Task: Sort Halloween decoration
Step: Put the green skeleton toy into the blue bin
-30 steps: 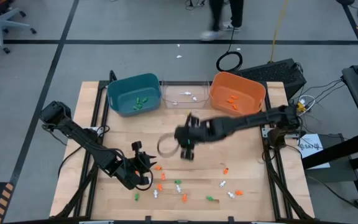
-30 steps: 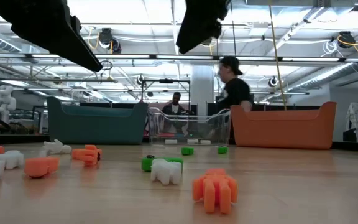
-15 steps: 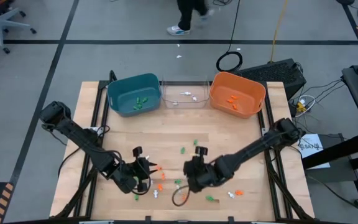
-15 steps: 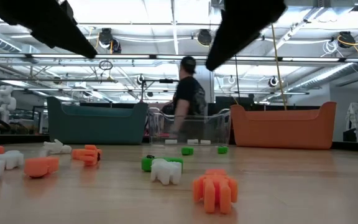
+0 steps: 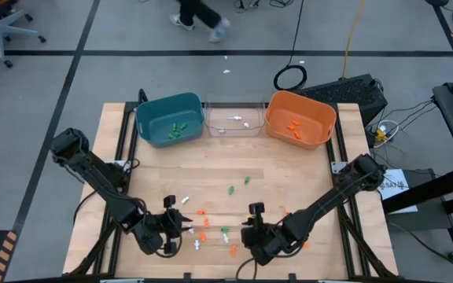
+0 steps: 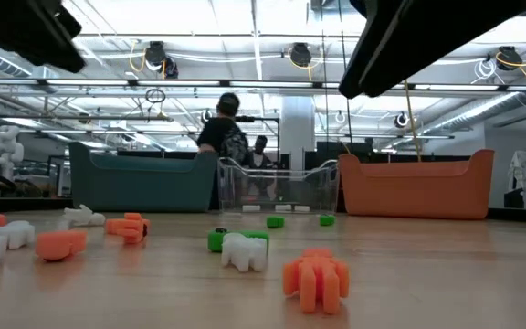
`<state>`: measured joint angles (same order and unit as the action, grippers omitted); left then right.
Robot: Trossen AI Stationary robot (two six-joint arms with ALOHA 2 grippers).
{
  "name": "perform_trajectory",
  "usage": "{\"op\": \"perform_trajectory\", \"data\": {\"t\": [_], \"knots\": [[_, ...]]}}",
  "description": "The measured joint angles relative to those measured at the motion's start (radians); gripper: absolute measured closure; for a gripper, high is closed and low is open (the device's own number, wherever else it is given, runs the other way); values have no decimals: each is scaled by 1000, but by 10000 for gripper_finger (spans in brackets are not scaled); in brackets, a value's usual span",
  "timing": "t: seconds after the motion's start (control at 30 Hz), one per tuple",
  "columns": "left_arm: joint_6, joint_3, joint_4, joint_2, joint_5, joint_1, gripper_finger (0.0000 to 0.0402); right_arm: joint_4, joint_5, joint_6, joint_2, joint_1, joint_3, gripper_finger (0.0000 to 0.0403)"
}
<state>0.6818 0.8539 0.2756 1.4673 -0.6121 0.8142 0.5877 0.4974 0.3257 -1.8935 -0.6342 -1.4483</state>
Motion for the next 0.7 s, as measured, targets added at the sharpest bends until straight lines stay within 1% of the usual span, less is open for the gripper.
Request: {"op": "perform_trajectory", "data": {"t": [0.1,0.17,0.27,0.33,0.43,0.53,0.6,0.7], "knots": [[66,0,16,0,55,26,304,-1,-1,-14,0,-3,0,275],[93,0,27,1,59,49,304,1,-2,-15,0,-6,0,275],[55,0,18,1,68,78,304,7,-1,-32,-1,-15,0,275],[15,0,26,1,108,90,304,7,-1,-59,-2,-25,0,275],[-6,0,61,1,165,92,304,-2,-1,-94,-8,-35,0,275],[39,0,129,6,216,72,306,1,-2,-136,-12,-41,1,275],[41,0,171,23,270,58,309,-3,-1,-153,-12,-42,5,275],[24,0,220,55,321,48,311,5,-1,-155,-13,-43,7,275]]}}
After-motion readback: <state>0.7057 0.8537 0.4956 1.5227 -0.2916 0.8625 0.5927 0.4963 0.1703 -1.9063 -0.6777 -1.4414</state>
